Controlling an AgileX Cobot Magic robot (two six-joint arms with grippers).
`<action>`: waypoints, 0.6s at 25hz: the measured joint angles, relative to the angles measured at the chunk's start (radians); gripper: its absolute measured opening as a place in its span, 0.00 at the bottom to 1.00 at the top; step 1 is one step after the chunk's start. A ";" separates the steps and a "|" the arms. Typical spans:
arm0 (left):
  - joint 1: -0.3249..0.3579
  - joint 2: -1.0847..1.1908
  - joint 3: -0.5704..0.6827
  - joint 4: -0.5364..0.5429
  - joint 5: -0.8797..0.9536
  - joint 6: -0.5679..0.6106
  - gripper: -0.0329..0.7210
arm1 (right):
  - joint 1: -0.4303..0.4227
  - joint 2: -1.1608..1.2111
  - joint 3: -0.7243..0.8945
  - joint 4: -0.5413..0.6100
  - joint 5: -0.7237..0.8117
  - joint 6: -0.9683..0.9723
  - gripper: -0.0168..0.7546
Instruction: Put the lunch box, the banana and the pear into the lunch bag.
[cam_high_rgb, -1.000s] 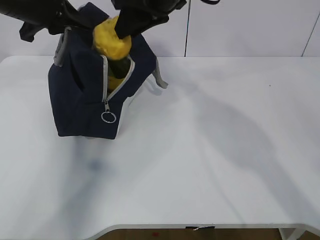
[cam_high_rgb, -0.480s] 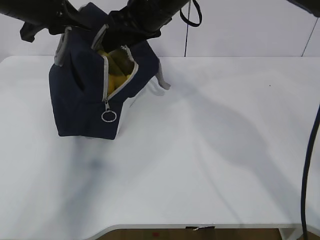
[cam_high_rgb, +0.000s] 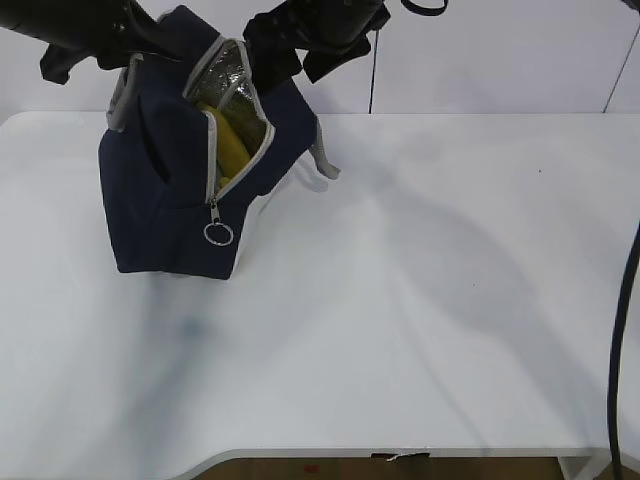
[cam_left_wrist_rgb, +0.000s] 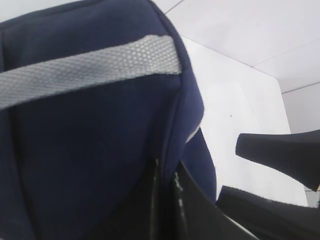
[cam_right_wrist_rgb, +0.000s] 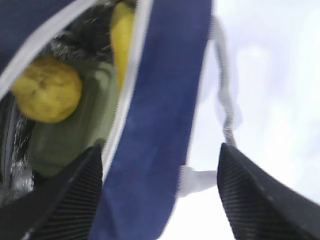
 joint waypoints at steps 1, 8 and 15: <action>0.000 0.000 0.000 0.000 0.000 0.002 0.04 | 0.000 0.000 0.000 -0.009 0.000 0.027 0.76; 0.000 0.000 0.000 0.000 0.000 0.010 0.04 | -0.041 0.000 0.000 -0.021 -0.015 0.207 0.75; 0.000 0.000 0.000 0.000 0.000 0.020 0.04 | -0.150 0.015 0.000 0.225 -0.023 0.169 0.71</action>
